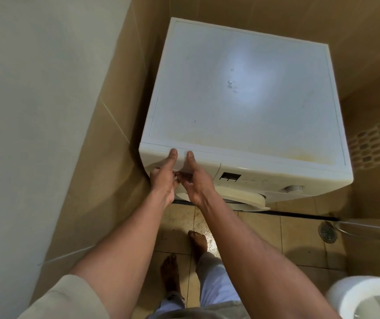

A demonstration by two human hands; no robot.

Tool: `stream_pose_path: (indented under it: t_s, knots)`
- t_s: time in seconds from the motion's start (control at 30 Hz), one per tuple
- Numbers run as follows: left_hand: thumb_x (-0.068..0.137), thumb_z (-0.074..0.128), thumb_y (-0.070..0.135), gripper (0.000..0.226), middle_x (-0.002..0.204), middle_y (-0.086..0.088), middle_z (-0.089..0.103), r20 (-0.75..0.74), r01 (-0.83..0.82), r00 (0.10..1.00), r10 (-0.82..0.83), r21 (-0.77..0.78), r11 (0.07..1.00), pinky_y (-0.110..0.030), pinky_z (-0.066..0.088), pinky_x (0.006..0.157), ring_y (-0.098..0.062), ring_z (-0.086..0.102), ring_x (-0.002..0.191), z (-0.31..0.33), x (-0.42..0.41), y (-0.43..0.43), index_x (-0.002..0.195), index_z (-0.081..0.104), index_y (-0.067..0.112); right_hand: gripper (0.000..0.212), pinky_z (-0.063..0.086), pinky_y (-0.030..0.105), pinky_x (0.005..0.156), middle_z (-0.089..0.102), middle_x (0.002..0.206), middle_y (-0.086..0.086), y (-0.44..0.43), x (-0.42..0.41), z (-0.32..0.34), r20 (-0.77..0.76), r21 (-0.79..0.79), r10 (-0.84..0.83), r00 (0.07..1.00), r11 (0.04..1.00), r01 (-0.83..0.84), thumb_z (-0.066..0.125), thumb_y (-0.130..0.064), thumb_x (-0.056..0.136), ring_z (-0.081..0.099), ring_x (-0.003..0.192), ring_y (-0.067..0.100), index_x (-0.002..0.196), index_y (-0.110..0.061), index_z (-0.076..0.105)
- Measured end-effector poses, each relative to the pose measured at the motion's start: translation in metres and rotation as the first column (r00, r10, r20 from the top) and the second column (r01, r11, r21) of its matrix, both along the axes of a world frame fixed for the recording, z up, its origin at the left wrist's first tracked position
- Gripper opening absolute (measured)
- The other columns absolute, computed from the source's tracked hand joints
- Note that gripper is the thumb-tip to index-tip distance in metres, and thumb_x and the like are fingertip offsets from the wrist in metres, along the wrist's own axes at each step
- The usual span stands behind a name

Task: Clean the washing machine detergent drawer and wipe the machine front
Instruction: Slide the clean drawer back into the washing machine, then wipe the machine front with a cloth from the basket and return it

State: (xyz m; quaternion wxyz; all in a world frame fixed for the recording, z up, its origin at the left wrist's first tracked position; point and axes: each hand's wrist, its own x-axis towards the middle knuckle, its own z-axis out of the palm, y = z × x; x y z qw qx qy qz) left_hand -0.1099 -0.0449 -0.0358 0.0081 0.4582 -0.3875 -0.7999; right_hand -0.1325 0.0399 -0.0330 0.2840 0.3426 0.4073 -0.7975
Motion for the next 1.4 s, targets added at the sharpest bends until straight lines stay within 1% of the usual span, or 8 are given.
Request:
stream_pose_path:
  t_s: [0.23,0.33,0.4,0.47,0.6,0.73,1.0,1.4]
  knots:
    - [0.085,0.076,0.043,0.051,0.118,-0.009,0.071,0.032,0.077,0.997,-0.074,-0.101,0.992,-0.054,0.054,0.100,-0.027,0.068,0.110,0.002,0.004,-0.003,0.122,0.063,0.009,0.068,0.060,0.038,0.090,0.070,0.102,0.016,0.007,0.002,-0.002,-0.054,0.060,0.114,0.992,0.992,-0.111,0.084,-0.047,0.065,0.069,0.098,0.027,0.106,0.004,0.066]
    - [0.085,0.065,0.063,0.055,0.103,-0.002,0.069,0.121,0.247,0.967,-0.223,-0.247,0.937,-0.054,0.054,0.098,-0.026,0.067,0.105,0.011,0.007,-0.005,0.116,0.064,0.018,0.087,0.057,0.032,0.073,0.063,0.082,0.018,0.007,0.006,-0.002,-0.046,0.318,0.273,0.961,0.916,-0.245,0.076,-0.071,0.062,0.059,0.076,0.023,0.104,0.005,0.068]
    - [0.089,0.048,0.073,0.075,0.113,-0.016,0.070,0.281,0.427,0.899,-0.337,-0.384,0.818,-0.050,0.055,0.093,-0.034,0.067,0.107,0.015,0.012,-0.005,0.128,0.060,0.010,0.091,0.057,0.035,0.068,0.061,0.077,0.028,0.011,0.009,0.003,-0.050,0.492,0.384,0.922,0.813,-0.312,0.070,-0.075,0.070,0.062,0.068,0.025,0.107,0.008,0.068]
    - [0.097,0.027,0.072,0.077,0.115,-0.015,0.069,0.447,0.624,0.781,-0.435,-0.535,0.570,-0.039,0.055,0.080,-0.028,0.066,0.098,0.016,0.020,-0.005,0.128,0.061,0.010,0.081,0.062,0.046,0.076,0.067,0.077,0.014,0.022,0.013,0.008,-0.070,0.716,0.572,0.817,0.599,-0.359,0.061,-0.074,0.081,0.072,0.074,0.030,0.099,0.005,0.069]
    - [0.107,0.036,0.040,0.042,0.087,-0.001,0.066,0.723,0.677,0.484,-0.493,-0.667,-0.313,-0.033,0.050,0.064,-0.016,0.060,0.074,0.019,0.043,-0.001,0.099,0.068,0.013,0.055,0.055,0.038,0.082,0.073,0.109,0.003,0.064,0.036,0.023,-0.023,0.957,0.763,0.645,0.204,-0.207,0.051,-0.062,0.094,0.067,0.099,0.022,0.114,-0.014,0.068]
    - [0.100,0.048,0.021,0.016,0.085,0.001,0.059,0.741,0.389,0.401,-0.538,-0.670,-0.633,-0.032,0.053,0.068,-0.016,0.056,0.073,0.044,0.041,0.035,0.099,0.064,0.017,0.051,0.050,0.036,0.081,0.070,0.122,0.005,0.121,0.064,0.044,0.033,0.998,0.738,0.674,0.017,-0.067,0.050,-0.053,0.098,0.065,0.109,0.024,0.130,-0.015,0.061]
    - [0.093,0.046,0.016,0.019,0.097,-0.008,0.064,0.674,-0.116,0.236,-0.700,-0.696,-0.709,-0.038,0.043,0.078,-0.027,0.059,0.088,0.119,0.016,0.189,0.101,0.063,0.014,0.040,0.052,0.039,0.076,0.070,0.108,0.009,0.268,0.099,0.113,0.070,0.980,0.625,0.777,-0.189,0.064,0.051,-0.047,0.098,0.066,0.101,0.031,0.118,-0.014,0.060]
    - [0.090,0.053,0.021,0.025,0.109,-0.007,0.068,0.349,-0.563,0.118,-0.930,-0.748,-0.352,-0.044,0.049,0.089,-0.029,0.061,0.102,0.302,0.007,0.487,0.107,0.066,0.011,0.048,0.053,0.042,0.080,0.070,0.113,0.015,0.559,0.141,0.296,-0.103,0.814,0.449,0.887,-0.475,0.335,0.049,-0.051,0.098,0.064,0.106,0.035,0.123,-0.011,0.058]
